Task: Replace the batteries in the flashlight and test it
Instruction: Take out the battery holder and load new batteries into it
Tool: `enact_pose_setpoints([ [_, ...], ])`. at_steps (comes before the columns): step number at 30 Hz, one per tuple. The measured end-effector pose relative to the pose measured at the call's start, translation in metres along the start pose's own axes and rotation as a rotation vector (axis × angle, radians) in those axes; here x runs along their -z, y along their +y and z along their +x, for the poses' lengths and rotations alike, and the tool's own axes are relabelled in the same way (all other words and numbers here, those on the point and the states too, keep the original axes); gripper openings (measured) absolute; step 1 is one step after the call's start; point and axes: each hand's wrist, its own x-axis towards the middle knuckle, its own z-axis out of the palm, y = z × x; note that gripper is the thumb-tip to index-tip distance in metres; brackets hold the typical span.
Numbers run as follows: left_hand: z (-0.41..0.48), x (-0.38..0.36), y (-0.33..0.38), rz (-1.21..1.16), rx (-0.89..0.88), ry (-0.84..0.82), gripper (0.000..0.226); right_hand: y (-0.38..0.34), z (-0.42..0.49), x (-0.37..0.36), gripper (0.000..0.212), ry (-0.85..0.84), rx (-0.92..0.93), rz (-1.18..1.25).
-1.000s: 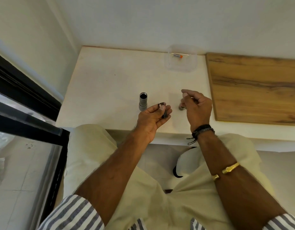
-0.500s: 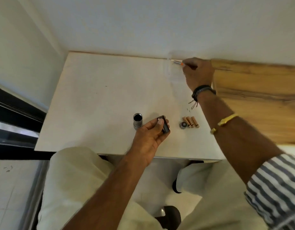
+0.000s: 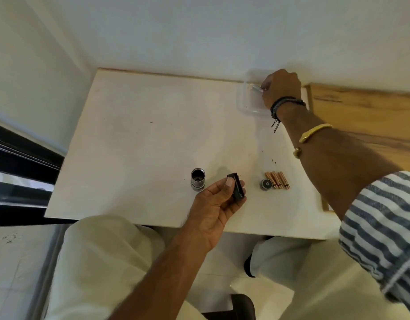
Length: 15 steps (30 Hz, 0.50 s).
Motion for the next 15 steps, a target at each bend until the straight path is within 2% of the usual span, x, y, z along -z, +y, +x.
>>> enact_pose_setpoints([
  [9, -0.005, -0.006, 0.001, 0.012, -0.021, 0.006, 0.032, 0.002, -0.032, 0.029, 0.020, 0.071, -0.027, 0.198],
  [12, -0.011, -0.007, 0.002, 0.028, -0.037, -0.003, 0.034, -0.001, -0.076, 0.043, 0.020, 0.108, -0.015, 0.324],
  [14, -0.015, -0.010, -0.001, 0.048, -0.036, -0.009, 0.035, 0.001, -0.102, 0.052, 0.019, 0.185, -0.040, 0.445],
  [15, -0.046, -0.010, -0.011, 0.053, -0.056, -0.058, 0.035, 0.002, -0.145, 0.075, 0.019, 0.247, -0.018, 0.472],
])
